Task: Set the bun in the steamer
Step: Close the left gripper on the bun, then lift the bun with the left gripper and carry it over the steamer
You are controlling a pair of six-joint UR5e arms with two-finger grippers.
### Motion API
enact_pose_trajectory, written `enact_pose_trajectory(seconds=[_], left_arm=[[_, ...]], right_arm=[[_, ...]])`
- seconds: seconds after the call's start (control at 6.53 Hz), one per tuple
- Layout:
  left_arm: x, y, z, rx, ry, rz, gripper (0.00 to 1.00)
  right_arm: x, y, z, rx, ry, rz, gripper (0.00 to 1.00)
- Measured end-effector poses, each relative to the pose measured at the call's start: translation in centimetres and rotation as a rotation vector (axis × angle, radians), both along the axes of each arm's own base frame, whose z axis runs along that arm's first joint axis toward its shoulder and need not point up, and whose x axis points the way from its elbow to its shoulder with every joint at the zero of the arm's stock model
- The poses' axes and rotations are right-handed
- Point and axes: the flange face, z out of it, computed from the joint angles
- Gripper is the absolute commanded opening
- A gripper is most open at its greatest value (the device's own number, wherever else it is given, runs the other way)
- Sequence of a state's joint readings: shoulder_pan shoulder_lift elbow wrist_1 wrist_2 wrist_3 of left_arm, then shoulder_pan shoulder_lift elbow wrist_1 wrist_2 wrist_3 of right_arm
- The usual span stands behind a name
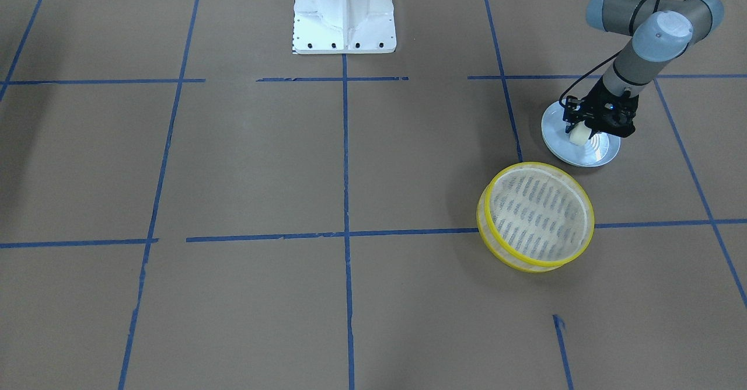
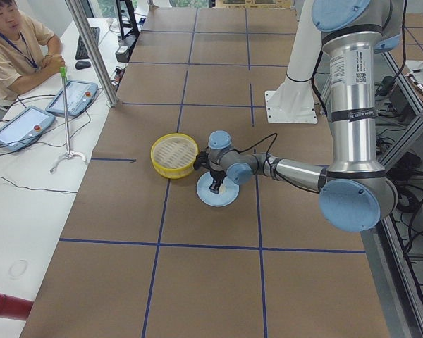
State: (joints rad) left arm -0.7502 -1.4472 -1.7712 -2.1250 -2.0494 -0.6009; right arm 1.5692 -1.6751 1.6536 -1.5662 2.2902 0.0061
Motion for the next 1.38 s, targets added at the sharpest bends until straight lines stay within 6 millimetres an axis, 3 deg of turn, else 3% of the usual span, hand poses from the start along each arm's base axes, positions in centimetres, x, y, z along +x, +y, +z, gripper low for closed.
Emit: enact_pose_trajectory(seconds=[0.46, 0.92, 1.38], left_arm=[[-0.2, 0.0, -0.9, 0.009, 0.013, -0.006, 0.42], [-0.9, 0.1, -4.4, -0.025, 0.046, -0.004, 0.41], [-1.8, -4.1, -10.0, -0.121, 0.090, -0.152, 0.37]], right_arm=[[0.0, 0.0, 0.0, 0.000, 0.000, 0.000, 1.00], [0.0, 0.0, 0.0, 0.000, 0.000, 0.000, 1.00], [0.0, 0.0, 0.0, 0.000, 0.000, 0.000, 1.00]])
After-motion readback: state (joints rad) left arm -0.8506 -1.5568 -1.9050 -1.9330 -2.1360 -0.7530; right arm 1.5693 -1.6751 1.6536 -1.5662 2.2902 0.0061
